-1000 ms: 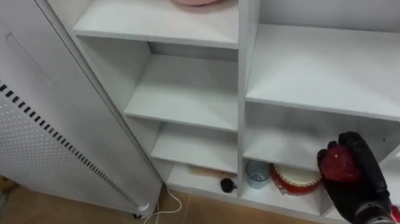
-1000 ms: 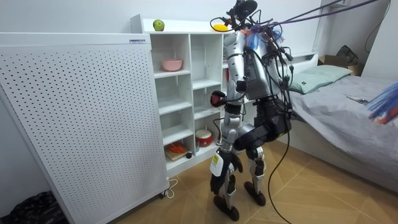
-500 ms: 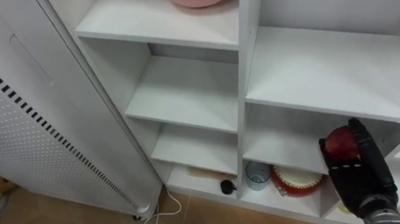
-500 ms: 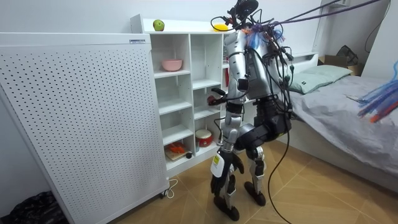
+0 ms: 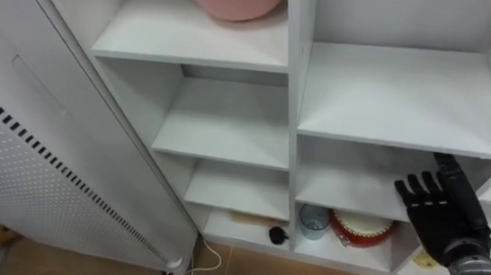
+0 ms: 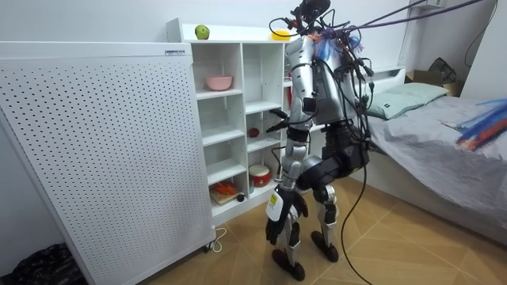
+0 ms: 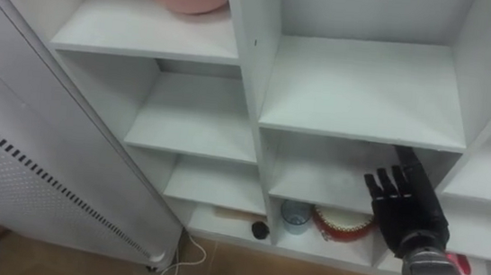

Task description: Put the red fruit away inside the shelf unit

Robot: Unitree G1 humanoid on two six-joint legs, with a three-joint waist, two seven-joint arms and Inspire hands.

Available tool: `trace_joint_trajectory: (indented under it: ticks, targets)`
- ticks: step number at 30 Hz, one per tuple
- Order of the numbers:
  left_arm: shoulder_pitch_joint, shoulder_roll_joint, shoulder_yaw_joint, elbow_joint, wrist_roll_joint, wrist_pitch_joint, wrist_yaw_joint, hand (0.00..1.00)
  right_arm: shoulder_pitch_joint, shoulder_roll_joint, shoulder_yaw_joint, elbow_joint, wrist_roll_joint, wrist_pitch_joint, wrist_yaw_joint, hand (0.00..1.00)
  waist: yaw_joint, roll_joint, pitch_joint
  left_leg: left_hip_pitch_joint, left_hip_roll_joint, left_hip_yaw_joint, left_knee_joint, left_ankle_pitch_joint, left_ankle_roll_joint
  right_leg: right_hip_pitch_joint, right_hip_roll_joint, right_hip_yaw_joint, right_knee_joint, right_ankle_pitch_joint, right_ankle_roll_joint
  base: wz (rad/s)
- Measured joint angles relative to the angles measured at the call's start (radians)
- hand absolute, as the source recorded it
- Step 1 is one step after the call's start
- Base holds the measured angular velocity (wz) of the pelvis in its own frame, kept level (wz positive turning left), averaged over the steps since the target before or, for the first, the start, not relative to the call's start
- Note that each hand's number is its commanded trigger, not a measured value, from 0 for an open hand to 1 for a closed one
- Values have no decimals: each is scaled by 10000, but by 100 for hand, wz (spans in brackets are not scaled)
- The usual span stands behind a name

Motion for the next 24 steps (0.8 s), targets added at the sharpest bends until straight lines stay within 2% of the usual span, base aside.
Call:
trace_joint_trajectory:
  ticks: [3, 9, 12, 15, 18, 20, 21, 23, 24]
  targets:
    - [4, 0, 3, 4, 6, 1, -168, 0, 102, 17, 0, 7, -11, 5, 0, 0, 4, 47, 8, 269, 6, 12, -131, 0, 0, 285, -1, -56, -144, -2, 5, 0]
    - [7, -2, 97, 48, 115, 22, -315, 0, 853, 52, 1, 169, -89, 48, 86, 0, -8, 138, 21, 960, 21, -3, -493, 2, -5, 1054, 25, -255, -605, -4, 26, 2]
    - [-22, -12, 422, 216, 308, 1, -418, 0, 1289, 52, 40, 912, -603, 136, 467, 0, -46, 182, 42, 1534, 10, -72, -841, 15, -27, 1703, 81, -391, -1054, 34, 74, 6]
    - [-40, -19, 660, 488, 566, -42, -454, 0, 2010, 88, 52, 1884, -1826, 237, 683, 0, -82, 207, 47, 2324, -4, -140, -1375, 37, -55, 2589, 200, -485, -1683, 96, 177, 7]
    - [-61, 14, 1273, 825, 1060, -226, -453, 0, 2758, 70, 312, 2357, -3631, 311, 704, 0, -370, 156, 60, 2968, -13, -172, -1914, 70, -76, 3335, 226, -718, -2258, 151, 230, 9]
    - [-109, 42, 1701, 918, 1470, -244, -452, 0, 3082, 77, 908, 2940, -6219, 293, 861, 0, -602, 50, 76, 3561, -22, -180, -2335, 109, -114, 3948, 320, -764, -2760, 203, 293, 0]
    - [-130, 45, 1833, 931, 1638, -282, -450, 0, 3195, 80, 1078, 3018, -6906, 304, 860, 0, -606, 6, 78, 3694, -23, -181, -2432, 121, -127, 4090, 324, -810, -2875, 218, 291, 4]
    - [-302, 115, 2189, 1056, 2040, -533, -422, 0, 3785, 233, 1564, 3013, -9552, 302, 798, 0, -763, -250, 70, 4193, -25, -180, -2744, 145, -165, 4660, 369, -969, -3188, 222, 293, 8]
    - [-308, 170, 2180, 1060, 2060, -591, -421, 0, 3887, 332, 1775, 3008, -10166, 307, 738, 0, -775, -340, 61, 4333, -9, -166, -2816, 146, -168, 4819, 399, -977, -3311, 223, 293, 0]
